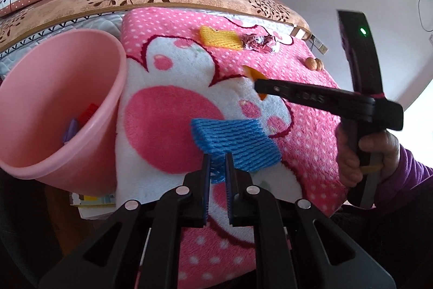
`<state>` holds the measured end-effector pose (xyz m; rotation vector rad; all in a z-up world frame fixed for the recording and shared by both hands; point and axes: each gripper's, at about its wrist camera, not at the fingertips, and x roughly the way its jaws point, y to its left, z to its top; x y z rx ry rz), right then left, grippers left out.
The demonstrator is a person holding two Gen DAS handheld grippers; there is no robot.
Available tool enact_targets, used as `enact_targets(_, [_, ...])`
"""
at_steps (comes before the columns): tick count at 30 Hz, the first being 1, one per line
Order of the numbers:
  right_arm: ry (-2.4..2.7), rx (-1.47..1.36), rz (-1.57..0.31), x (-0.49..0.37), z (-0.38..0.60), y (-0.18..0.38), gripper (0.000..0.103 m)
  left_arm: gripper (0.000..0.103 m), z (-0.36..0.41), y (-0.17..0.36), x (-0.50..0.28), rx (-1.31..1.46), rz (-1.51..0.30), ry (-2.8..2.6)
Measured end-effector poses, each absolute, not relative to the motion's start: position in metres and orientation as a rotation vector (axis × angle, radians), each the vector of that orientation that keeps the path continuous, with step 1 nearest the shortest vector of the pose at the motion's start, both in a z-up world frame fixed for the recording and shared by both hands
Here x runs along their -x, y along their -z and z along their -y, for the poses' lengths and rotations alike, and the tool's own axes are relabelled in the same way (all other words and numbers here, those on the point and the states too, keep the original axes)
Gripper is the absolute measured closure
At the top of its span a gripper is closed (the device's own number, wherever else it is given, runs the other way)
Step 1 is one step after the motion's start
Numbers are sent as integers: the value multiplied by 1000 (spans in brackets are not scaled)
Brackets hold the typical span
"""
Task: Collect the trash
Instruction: 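Grasp the blue mesh sleeve with the left gripper while the right gripper grasps the orange peel piece, then carry the blue mesh sleeve and orange peel over the bucket and open both grippers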
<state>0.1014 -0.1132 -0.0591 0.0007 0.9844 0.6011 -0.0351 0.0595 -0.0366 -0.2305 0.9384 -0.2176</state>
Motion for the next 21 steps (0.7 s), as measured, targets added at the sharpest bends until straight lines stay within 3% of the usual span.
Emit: enact_targets(21, [-649,0,-947,-75,126,57,91,93,-79,-6,42,220,-686,16])
